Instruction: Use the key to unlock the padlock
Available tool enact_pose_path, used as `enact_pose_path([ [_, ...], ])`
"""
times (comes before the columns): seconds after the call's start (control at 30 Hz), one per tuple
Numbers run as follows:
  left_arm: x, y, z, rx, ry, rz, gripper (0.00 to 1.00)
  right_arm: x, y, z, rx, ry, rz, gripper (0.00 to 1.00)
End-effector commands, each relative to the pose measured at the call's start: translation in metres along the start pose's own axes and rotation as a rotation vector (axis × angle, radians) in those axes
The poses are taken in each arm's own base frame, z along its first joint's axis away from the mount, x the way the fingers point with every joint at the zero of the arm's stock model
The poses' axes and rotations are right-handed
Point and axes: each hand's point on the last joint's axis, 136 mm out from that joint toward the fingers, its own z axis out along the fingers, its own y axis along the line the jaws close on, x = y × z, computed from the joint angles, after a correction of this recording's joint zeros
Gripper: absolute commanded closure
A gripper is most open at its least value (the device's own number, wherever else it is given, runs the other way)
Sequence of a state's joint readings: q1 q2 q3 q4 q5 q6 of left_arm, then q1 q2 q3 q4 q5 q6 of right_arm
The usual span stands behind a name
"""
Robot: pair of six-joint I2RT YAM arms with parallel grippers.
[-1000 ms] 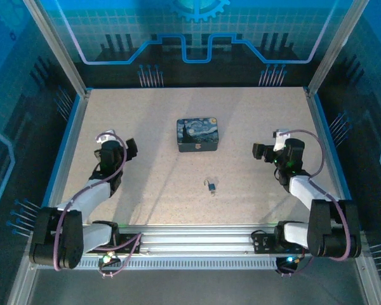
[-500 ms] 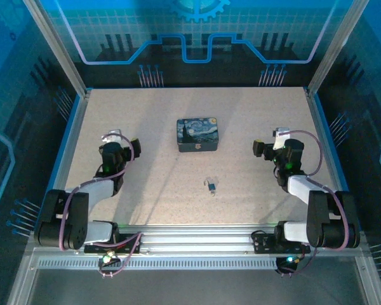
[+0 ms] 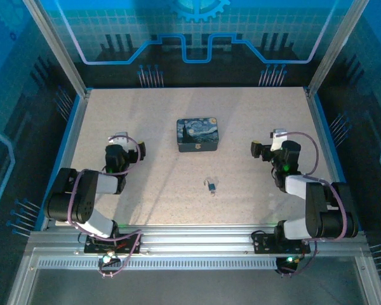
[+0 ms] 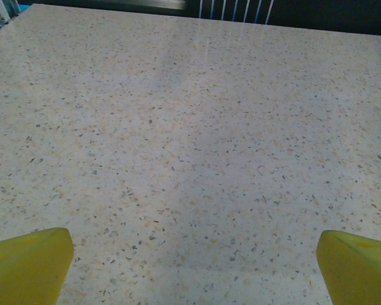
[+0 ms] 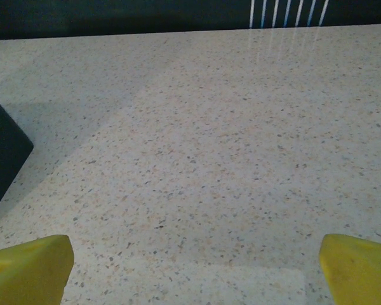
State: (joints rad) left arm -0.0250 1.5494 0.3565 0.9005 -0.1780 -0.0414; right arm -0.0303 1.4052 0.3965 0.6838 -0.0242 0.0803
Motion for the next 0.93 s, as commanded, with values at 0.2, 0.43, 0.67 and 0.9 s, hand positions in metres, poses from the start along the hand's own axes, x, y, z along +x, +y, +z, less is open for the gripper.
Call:
enact_pose_path([
  [0.2, -0.015, -0.004, 0.003, 0.036, -0.042, 0.019, 0.01, 0.000, 0.015, 0.018, 0.025, -0.010, -0.115, 0.00],
  [0.43, -0.015, -0.004, 0.003, 0.036, -0.043, 0.019, 0.01, 0.001, 0.019, 0.018, 0.008, -0.004, -0.127, 0.00],
  [0.67, -0.016, -0.004, 0.003, 0.036, -0.044, 0.020, 0.01, 0.002, 0.019, 0.018, 0.004, -0.003, -0.127, 0.00],
  [0.9, -0.016, -0.004, 0.003, 0.037, -0.044, 0.020, 0.01, 0.001, 0.020, 0.018, 0.004, -0.003, -0.128, 0.00],
])
